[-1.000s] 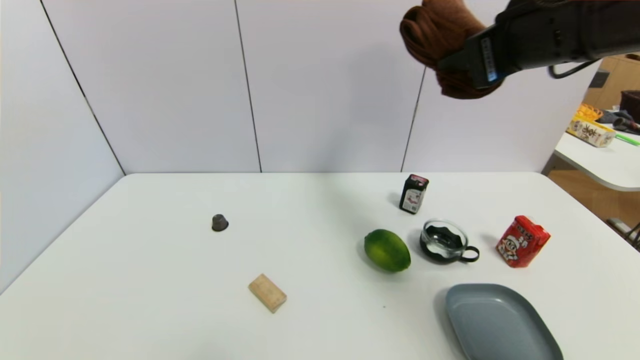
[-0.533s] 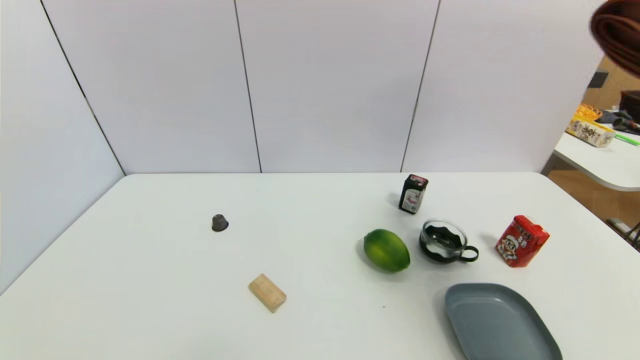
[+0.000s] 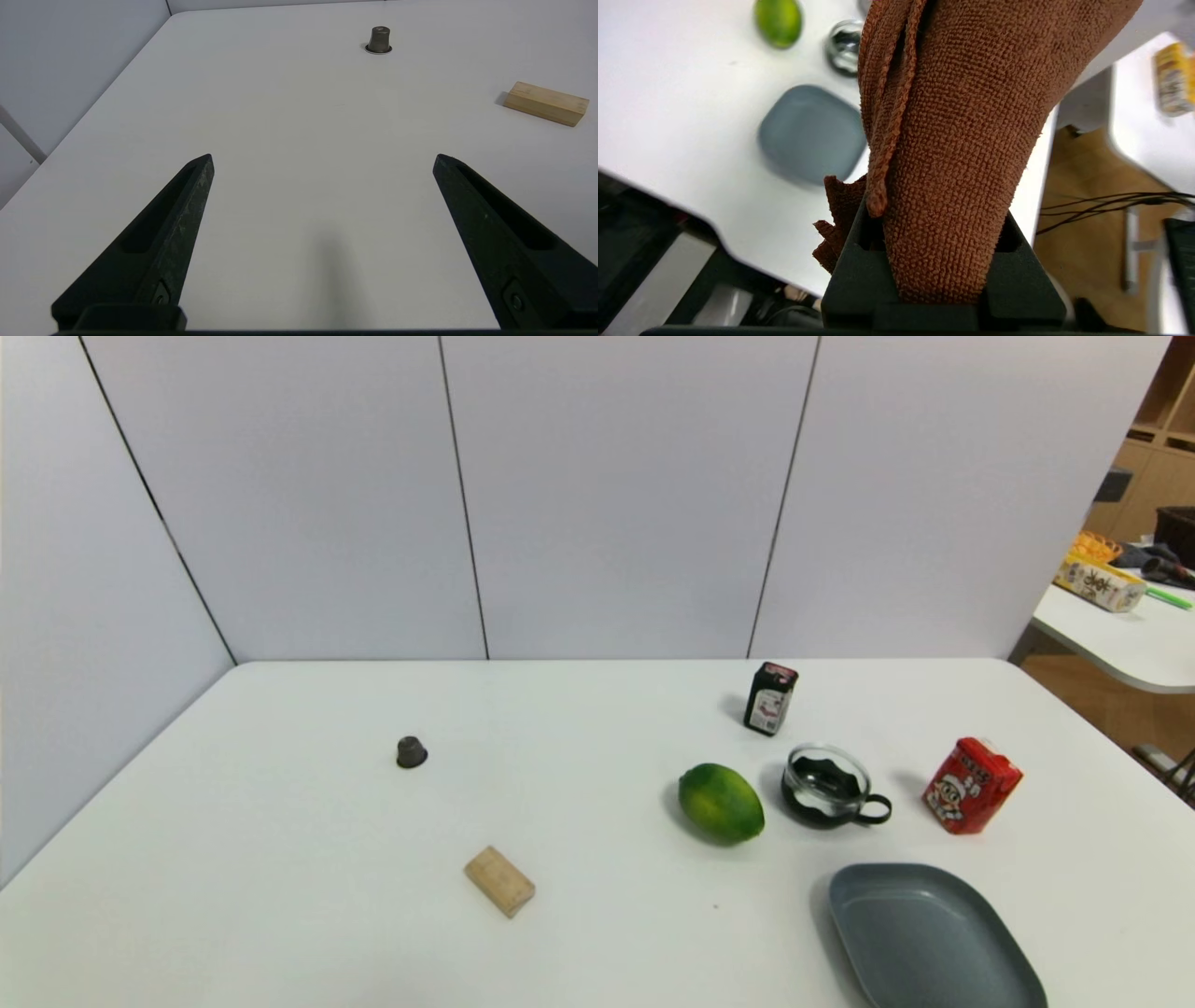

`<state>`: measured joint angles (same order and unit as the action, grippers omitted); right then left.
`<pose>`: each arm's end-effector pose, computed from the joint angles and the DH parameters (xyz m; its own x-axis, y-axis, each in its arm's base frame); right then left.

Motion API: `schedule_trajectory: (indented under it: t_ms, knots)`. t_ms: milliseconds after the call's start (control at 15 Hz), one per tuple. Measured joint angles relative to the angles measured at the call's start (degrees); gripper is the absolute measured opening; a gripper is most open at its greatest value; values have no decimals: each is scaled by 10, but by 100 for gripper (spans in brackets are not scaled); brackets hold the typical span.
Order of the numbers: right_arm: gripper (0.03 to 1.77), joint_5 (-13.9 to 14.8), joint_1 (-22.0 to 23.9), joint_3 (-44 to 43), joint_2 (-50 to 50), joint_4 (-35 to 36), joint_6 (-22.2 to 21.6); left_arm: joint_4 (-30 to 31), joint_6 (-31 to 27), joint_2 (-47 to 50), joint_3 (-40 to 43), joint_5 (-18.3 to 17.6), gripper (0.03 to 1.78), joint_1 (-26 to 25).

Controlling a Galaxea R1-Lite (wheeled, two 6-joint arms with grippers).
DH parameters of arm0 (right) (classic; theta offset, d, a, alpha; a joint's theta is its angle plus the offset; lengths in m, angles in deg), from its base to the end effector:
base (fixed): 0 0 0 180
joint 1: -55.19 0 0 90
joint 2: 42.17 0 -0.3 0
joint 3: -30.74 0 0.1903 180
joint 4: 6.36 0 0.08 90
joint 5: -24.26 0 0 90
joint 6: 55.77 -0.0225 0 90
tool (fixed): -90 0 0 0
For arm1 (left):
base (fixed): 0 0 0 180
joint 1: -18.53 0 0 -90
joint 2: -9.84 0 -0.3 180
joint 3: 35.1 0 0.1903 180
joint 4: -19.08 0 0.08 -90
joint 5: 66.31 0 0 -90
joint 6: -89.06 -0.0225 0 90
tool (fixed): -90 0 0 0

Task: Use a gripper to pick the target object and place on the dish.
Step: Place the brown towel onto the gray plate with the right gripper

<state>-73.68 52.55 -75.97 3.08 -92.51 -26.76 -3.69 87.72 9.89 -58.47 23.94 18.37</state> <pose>-0.0275 0.0018 0.3375 0.8926 0.1794 -0.4137 -0.3519 0.8508 -0.3902 -0.0229 0.0000 0.0765 0.9999 0.0072 0.0113 -0.0074 0.9997 0.0233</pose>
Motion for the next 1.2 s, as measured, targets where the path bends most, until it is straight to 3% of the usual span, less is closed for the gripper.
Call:
schedule_trajectory:
  t_ms: [133, 333, 533, 667, 933, 1200]
  knots:
    - [38, -37, 8, 21, -14, 0, 2, 0, 0, 0, 0, 0, 169, 0]
    - [38, -42, 7, 65, -17, 22, 4, 0, 0, 0, 0, 0, 169, 0]
    - [38, -54, 11, 123, -6, 100, 14, 0, 0, 0, 0, 0, 169, 0]
    - [38, -70, 11, 169, 2, 143, 34, 0, 0, 0, 0, 0, 169, 0]
    - [38, -75, 6, 273, 10, 212, 68, 0, 0, 0, 0, 0, 169, 0]
    - [38, -90, 4, 353, 31, 228, 119, 0, 0, 0, 0, 0, 169, 0]
